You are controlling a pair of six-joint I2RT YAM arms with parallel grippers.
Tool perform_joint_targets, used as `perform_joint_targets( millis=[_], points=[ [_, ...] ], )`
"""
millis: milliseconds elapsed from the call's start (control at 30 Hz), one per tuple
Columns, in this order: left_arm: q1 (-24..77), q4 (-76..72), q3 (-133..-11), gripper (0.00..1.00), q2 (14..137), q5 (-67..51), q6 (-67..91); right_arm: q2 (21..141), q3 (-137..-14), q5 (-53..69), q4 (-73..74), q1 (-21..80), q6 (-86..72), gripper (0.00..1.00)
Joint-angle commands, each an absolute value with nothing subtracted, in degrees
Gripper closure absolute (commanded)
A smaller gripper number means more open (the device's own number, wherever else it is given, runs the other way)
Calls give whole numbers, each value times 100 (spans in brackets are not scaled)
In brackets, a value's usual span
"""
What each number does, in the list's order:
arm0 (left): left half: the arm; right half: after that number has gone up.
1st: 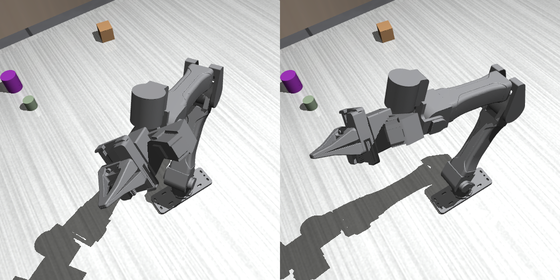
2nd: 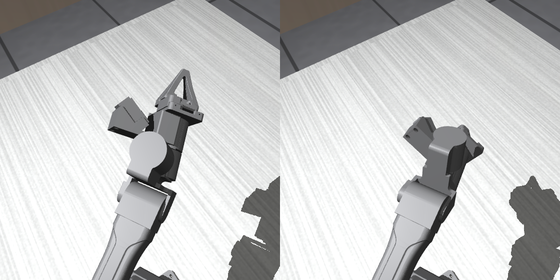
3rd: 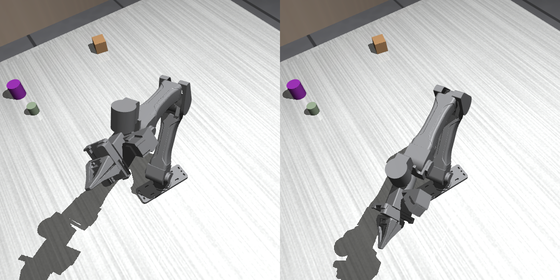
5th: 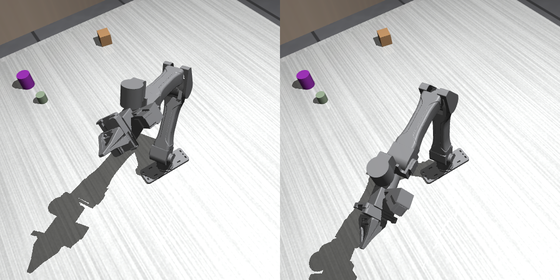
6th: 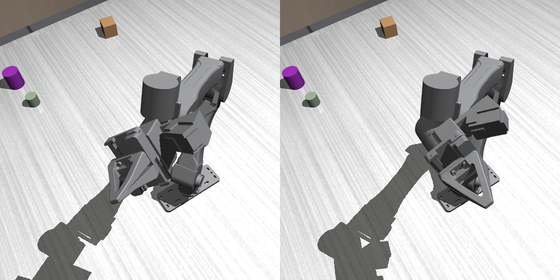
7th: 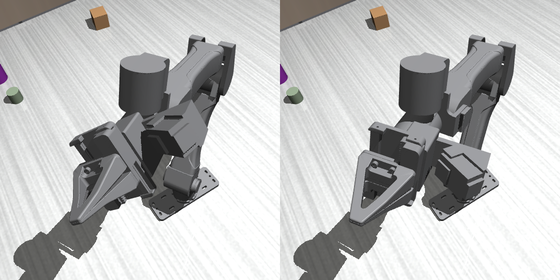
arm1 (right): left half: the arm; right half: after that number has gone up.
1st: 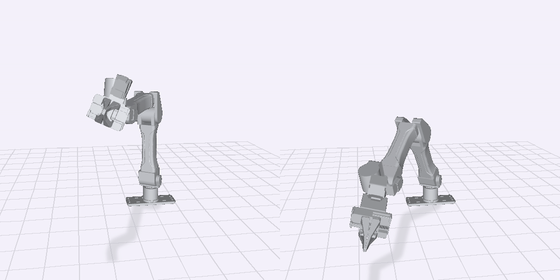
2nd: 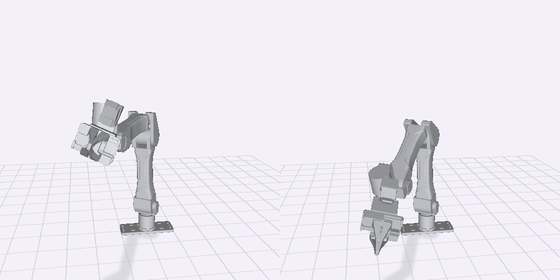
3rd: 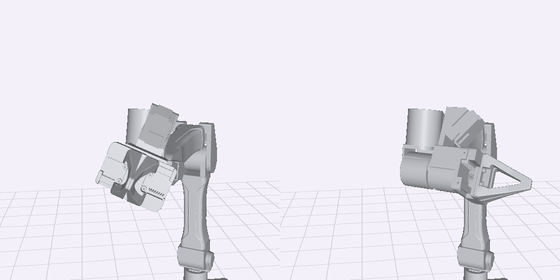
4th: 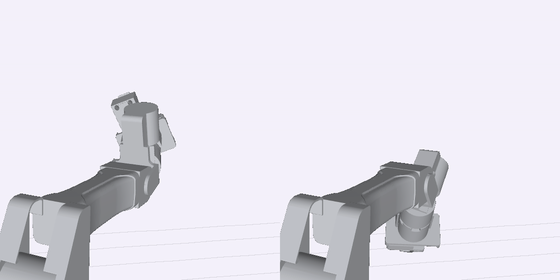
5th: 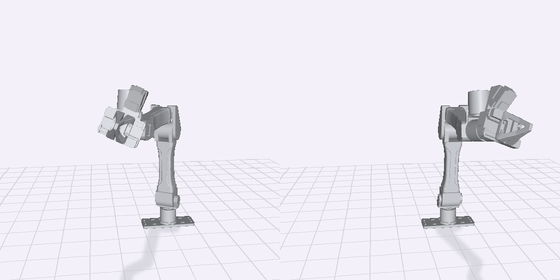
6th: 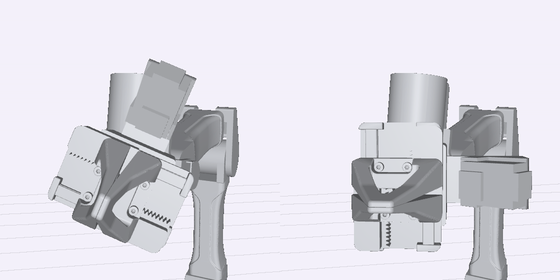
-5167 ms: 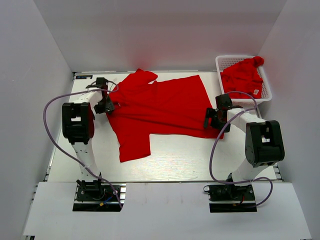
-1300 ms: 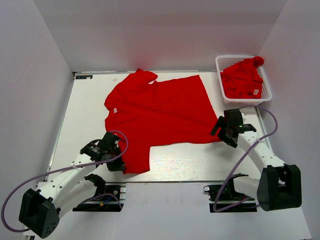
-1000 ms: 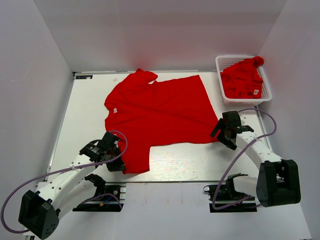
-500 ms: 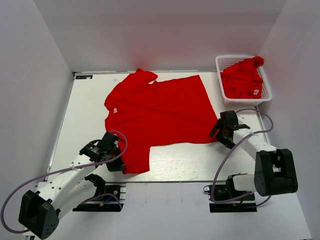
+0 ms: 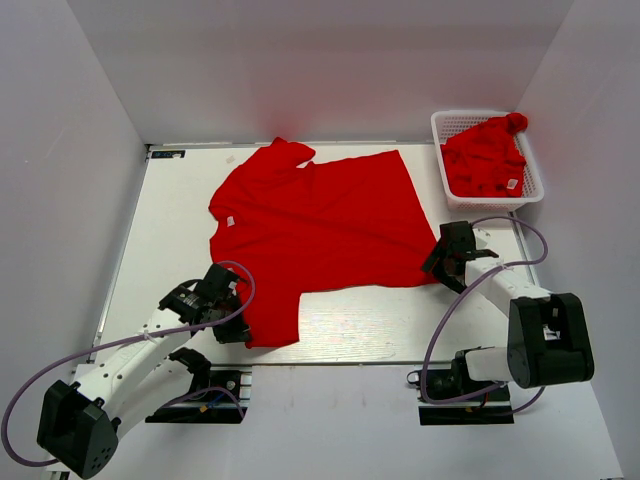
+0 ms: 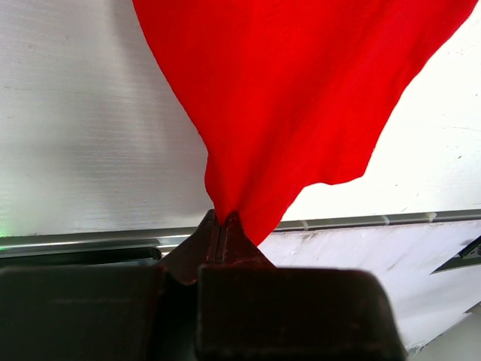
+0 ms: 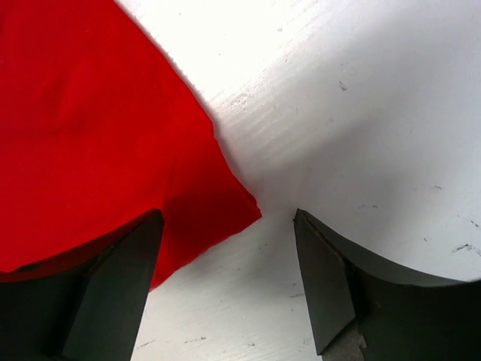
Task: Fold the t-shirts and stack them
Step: Grap the side of the flattened tshirt closest away from the robot with both arms
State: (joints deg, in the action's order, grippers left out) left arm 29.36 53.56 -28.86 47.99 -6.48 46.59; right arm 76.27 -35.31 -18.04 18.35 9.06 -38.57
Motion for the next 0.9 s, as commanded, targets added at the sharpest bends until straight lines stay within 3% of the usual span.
perform_joint_targets(
  millis=[0, 33, 133, 167, 300, 700, 867],
  points=[
    [2953, 5405, -3111, 100, 4772, -633, 4693, 7831, -3393, -1679, 1643, 888, -3999, 25],
    [2953, 5484, -3111, 100, 4772, -633, 4693, 7805, -3393, -1644, 1661, 888, -4016, 28],
    [2953, 5546, -3234, 100, 4772, -571, 4693, 7708, -3297, -1582, 1696, 888, -4025, 50],
    [2953, 5598, -3234, 100, 4772, -571, 4693, 7569, -3218, -1486, 1696, 888, -4051, 67],
    [2953, 5599, -3305, 100, 4772, -703, 4693, 7287, -2989, -1503, 1819, 896, -4113, 100],
    [2953, 6802, -3901, 100, 4605, -1248, 4535, 6039, -3067, -1730, 3540, 879, -3727, 100],
    [2953, 7189, -4385, 100, 4605, -1187, 4421, 5941, -3129, -1626, 3577, 888, -3665, 100]
  ],
)
